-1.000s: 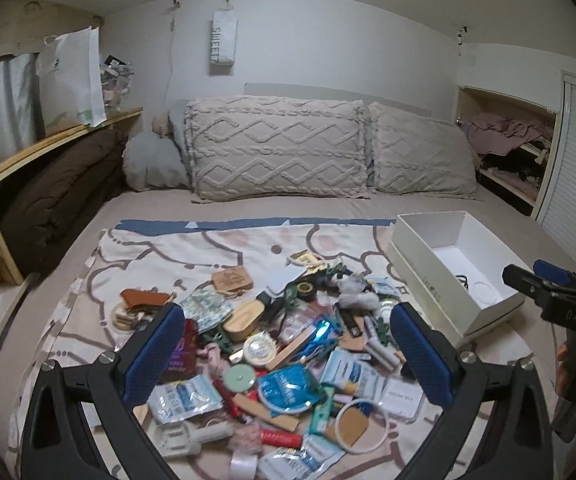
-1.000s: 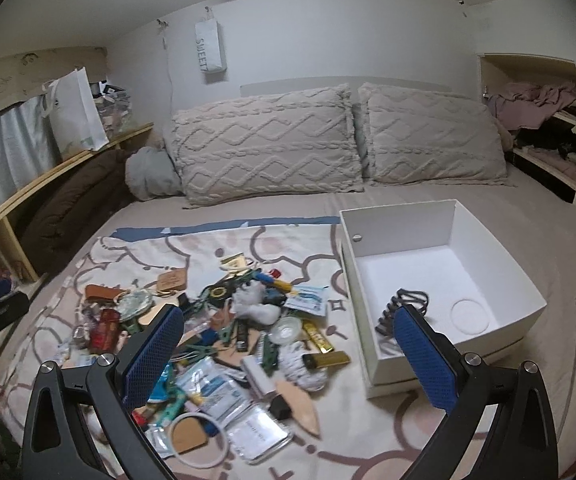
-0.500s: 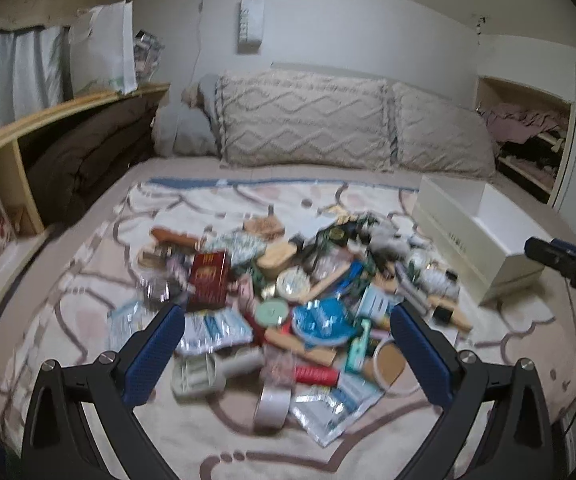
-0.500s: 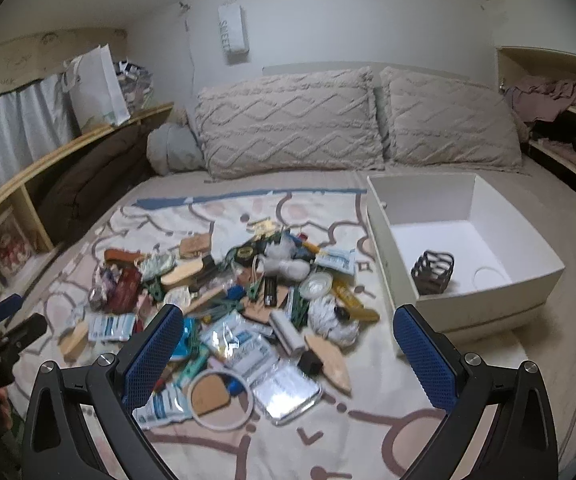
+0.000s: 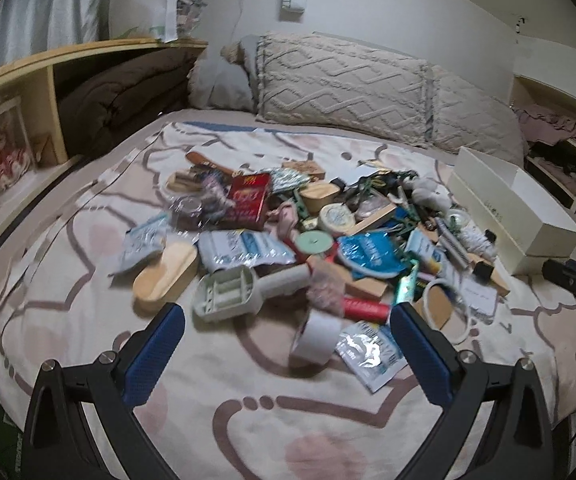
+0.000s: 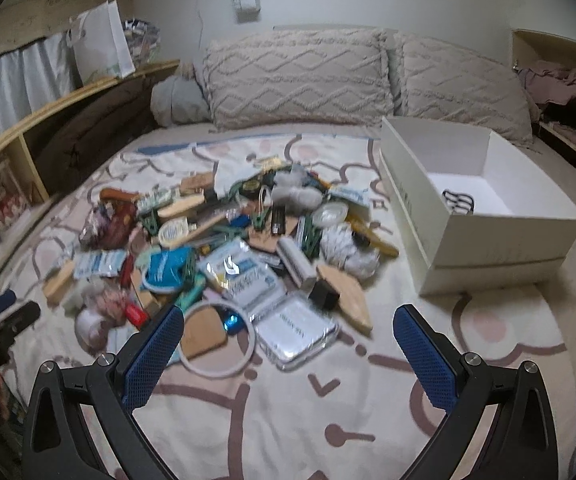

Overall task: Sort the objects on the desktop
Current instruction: 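Move both tools over the pile toward the tape roll and clear case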

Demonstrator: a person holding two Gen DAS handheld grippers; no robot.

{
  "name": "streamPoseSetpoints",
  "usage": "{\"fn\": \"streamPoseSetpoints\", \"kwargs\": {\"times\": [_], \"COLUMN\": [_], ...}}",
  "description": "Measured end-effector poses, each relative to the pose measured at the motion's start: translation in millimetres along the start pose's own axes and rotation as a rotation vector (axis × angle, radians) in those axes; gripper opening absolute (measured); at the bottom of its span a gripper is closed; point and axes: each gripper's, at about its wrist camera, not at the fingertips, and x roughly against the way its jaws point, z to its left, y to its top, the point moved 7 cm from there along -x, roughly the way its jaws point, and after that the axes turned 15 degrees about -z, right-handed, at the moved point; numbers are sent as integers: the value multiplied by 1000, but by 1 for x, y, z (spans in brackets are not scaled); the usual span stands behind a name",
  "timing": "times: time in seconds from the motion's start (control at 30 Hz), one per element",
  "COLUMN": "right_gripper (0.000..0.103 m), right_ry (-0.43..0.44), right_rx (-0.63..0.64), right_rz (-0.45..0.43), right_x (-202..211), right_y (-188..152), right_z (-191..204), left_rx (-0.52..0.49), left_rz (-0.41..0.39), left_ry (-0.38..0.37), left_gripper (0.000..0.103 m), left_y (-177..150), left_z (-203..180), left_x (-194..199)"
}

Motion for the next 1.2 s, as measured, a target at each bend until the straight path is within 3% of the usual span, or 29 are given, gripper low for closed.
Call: {"fn": "streamPoseSetpoints", "kwargs": {"times": [0.77,1.2], "right_gripper": [103,103], "right_ry": [-18,-31], "right_rx": [20,71], "right_rz": [218,215], "right_x": [-38,-46], "right_y": [-100,-106], "right_z": [11,14], "left_rx": [-4,-30], "left_rz": [125,126], "left_ry": [25,58], "left_gripper": [103,103], "left_y": [-74,-88], "left_z": [13,14], "left_x": [-22,-31]}}
